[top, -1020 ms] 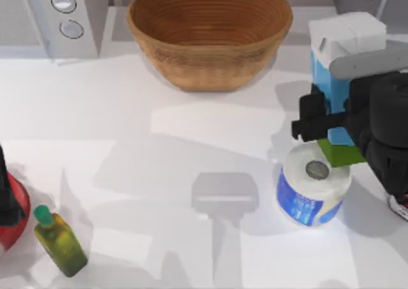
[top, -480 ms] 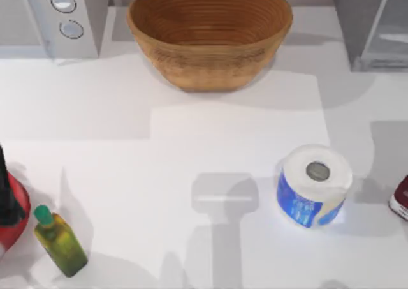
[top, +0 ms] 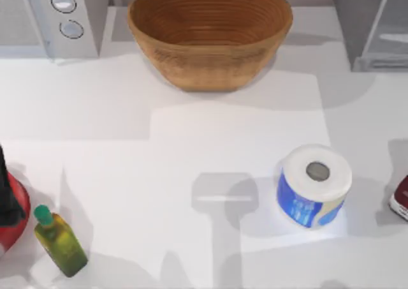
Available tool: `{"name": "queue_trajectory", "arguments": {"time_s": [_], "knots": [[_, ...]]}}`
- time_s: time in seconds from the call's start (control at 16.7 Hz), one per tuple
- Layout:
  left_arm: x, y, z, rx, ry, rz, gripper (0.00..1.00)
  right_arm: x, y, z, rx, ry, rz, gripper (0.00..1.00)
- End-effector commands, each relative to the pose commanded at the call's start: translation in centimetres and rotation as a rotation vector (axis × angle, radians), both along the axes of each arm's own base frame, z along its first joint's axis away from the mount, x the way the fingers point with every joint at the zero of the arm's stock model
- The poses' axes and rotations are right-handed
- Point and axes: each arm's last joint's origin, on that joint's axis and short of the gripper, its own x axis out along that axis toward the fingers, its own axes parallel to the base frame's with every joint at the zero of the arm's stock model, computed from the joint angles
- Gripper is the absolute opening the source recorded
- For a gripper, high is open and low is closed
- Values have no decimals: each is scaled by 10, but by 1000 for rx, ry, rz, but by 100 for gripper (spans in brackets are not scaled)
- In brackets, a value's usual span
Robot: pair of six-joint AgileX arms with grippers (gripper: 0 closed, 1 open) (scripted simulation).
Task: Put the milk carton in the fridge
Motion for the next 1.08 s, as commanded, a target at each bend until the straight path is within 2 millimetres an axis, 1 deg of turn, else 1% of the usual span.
{"name": "queue_trajectory", "arguments": {"time_s": [0.42, 0.54, 0.66, 0.78, 0.9, 1.08], "knots": [[0, 0, 0, 0, 0, 0, 100, 0, 0, 1, -2, 3, 2, 0], [0, 0, 0, 0, 0, 0, 100, 3, -1, 6, -7, 9, -2, 0], [0, 0, 0, 0, 0, 0, 100, 8, -2, 15, -12, 17, -6, 0], [0, 0, 0, 0, 0, 0, 100, 17, -4, 29, -15, 26, -8, 0], [0, 0, 0, 0, 0, 0, 100, 33, -7, 44, -14, 32, -9, 0], [0, 0, 0, 0, 0, 0, 100, 68, -14, 66, -10, 36, -9, 0]]}}
